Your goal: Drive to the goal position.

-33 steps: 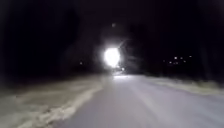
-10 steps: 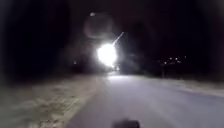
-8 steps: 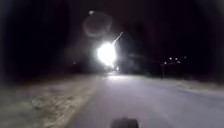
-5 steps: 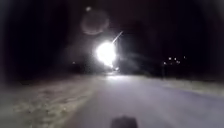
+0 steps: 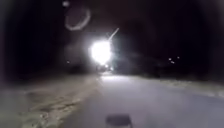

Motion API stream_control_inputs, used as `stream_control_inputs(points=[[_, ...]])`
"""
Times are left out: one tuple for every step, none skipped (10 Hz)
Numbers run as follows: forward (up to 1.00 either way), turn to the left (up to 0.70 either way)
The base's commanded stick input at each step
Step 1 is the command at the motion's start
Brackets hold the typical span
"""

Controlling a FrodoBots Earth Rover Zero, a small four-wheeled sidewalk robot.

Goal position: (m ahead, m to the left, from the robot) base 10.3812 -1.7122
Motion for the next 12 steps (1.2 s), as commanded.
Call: stream_control_inputs(points=[[1.00,0.00],[1.00,0.00],[1.00,0.00],[1.00,0.00],[1.00,0.00],[1.00,0.00],[1.00,0.00],[1.00,0.00],[1.00,0.00],[1.00,0.00],[1.00,0.00],[1.00,0.01]])
